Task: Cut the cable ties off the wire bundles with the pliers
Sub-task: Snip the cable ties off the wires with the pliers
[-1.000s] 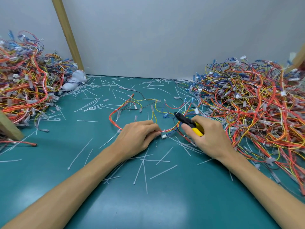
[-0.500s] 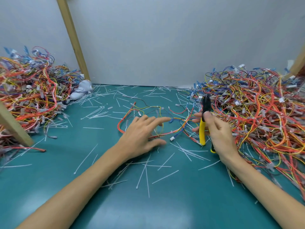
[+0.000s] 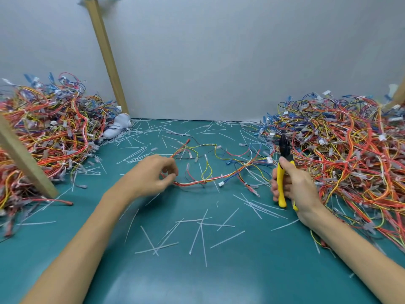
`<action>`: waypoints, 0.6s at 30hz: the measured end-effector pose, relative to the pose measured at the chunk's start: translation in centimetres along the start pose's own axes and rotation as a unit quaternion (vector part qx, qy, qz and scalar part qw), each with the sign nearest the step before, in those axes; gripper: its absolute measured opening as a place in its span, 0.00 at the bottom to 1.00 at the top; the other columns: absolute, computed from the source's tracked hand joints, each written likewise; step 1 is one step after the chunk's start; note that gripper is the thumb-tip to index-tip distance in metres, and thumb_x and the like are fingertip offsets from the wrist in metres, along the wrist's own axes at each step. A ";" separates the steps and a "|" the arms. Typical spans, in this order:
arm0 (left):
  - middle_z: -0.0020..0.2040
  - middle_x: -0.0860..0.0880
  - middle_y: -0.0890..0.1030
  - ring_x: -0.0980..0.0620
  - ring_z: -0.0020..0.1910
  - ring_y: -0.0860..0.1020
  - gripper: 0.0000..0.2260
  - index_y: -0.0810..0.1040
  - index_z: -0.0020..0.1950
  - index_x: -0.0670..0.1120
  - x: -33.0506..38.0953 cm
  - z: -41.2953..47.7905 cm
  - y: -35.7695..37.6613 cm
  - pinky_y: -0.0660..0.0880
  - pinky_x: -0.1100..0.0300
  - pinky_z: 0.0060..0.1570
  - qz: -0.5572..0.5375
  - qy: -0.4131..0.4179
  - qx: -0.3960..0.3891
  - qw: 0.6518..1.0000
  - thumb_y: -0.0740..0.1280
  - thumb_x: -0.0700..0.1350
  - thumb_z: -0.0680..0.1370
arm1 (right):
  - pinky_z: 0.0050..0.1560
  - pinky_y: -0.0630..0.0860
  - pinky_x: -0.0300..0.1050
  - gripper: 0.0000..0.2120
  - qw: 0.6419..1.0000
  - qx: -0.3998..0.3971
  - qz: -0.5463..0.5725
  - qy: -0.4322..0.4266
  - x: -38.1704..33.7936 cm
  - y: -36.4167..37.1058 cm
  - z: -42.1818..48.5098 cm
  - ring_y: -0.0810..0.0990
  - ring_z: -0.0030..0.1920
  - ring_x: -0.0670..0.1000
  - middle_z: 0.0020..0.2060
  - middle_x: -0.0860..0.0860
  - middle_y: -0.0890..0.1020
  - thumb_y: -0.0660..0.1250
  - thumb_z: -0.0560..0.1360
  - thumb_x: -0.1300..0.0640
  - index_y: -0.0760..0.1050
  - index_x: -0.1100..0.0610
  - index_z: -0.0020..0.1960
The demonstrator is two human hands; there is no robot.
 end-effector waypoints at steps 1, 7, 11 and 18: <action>0.40 0.56 0.80 0.58 0.40 0.75 0.02 0.81 0.47 0.47 -0.3 -0.2 -0.2 0.73 0.59 0.49 -0.006 -0.001 -0.023 1.000 0.69 0.42 0.75 | 0.25 0.74 0.44 0.23 1.000 -0.009 0.003 0.000 0.1 0.1 -0.1 0.73 0.25 0.52 0.27 0.56 0.76 0.65 0.71 0.37 0.76 0.58 0.36; 0.47 0.63 0.79 0.58 0.51 0.69 0.09 0.81 0.52 0.59 -1.0 -0.1 0.3 0.66 0.63 0.55 0.029 0.004 -0.083 0.996 0.71 0.57 0.73 | 0.25 0.73 0.44 0.22 0.998 -0.051 0.005 -0.025 0.2 0.8 -0.3 0.72 0.26 0.52 0.28 0.57 0.74 0.65 0.70 0.39 0.75 0.61 0.38; 0.48 0.61 0.76 0.51 0.54 0.67 0.15 0.81 0.50 0.60 1.4 0.1 2.1 0.61 0.55 0.55 0.111 0.010 0.010 0.994 0.62 0.67 0.74 | 0.27 0.76 0.45 0.22 0.997 -0.054 -0.005 -0.046 0.2 0.8 -0.4 0.74 0.26 0.51 0.29 0.56 0.76 0.65 0.72 0.41 0.75 0.61 0.40; 0.51 0.57 0.76 0.50 0.57 0.65 0.21 0.79 0.54 0.58 4.5 0.6 4.4 0.60 0.55 0.55 0.111 -0.036 0.052 0.992 0.59 0.70 0.74 | 0.29 0.77 0.48 0.22 0.996 -0.053 -0.023 -0.064 0.3 0.8 -0.5 0.76 0.28 0.53 0.30 0.56 0.77 0.64 0.73 0.41 0.76 0.62 0.41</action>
Point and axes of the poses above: each hand's wrist, its own z-axis towards the middle knuckle, its own y-axis out of the palm, x = y × z, the point moved 1 cm from there along z, towards the middle knuckle
